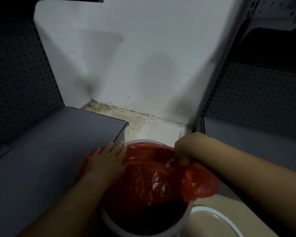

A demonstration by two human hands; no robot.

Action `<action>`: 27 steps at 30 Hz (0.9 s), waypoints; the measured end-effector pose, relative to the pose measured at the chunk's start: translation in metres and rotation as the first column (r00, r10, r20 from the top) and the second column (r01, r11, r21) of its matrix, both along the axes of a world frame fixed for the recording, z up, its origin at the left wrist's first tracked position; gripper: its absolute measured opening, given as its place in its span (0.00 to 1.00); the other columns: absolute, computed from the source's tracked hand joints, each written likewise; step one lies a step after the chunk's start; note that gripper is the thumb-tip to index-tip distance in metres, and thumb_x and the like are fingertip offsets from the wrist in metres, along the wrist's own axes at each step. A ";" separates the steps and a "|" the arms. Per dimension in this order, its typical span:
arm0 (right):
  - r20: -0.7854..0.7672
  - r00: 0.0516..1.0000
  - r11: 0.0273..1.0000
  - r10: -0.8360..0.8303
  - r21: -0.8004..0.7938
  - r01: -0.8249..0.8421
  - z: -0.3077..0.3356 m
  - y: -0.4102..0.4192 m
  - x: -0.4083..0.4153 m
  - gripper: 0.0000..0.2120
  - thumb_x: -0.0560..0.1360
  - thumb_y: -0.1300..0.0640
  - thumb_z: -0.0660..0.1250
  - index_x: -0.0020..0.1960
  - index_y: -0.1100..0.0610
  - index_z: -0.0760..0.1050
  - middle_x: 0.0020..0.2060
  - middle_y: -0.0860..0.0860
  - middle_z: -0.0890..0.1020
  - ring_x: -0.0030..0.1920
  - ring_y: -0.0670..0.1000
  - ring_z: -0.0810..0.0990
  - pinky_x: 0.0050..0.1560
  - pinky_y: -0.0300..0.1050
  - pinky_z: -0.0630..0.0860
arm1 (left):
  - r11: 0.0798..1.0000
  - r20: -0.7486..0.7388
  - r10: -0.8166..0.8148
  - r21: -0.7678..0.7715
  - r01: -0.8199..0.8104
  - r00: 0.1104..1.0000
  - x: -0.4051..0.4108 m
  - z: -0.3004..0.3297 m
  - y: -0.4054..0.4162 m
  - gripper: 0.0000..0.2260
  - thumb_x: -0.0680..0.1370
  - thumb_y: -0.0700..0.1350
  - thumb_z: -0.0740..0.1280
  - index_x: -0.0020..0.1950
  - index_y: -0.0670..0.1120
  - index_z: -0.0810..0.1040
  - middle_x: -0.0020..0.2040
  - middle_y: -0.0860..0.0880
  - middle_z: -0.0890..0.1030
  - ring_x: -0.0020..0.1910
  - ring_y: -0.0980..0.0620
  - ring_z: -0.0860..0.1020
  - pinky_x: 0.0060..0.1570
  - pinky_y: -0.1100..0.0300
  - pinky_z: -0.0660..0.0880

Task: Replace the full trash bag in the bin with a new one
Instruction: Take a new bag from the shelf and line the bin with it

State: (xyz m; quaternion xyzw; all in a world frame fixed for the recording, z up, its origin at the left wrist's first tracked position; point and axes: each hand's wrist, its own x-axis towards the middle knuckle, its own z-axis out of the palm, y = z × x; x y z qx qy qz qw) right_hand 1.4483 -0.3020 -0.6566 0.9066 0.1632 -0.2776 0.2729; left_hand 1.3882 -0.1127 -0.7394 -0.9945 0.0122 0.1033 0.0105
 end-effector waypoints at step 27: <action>-0.421 0.823 0.277 -0.382 0.797 0.537 -0.072 -0.029 0.013 0.23 0.78 0.43 0.56 0.65 0.57 0.72 0.60 0.57 0.79 0.57 0.56 0.79 0.64 0.50 0.72 | 0.867 0.070 0.073 -0.498 -0.029 0.995 0.015 -0.019 0.015 0.23 0.80 0.46 0.57 0.74 0.47 0.56 0.76 0.46 0.59 0.74 0.48 0.60 0.71 0.54 0.58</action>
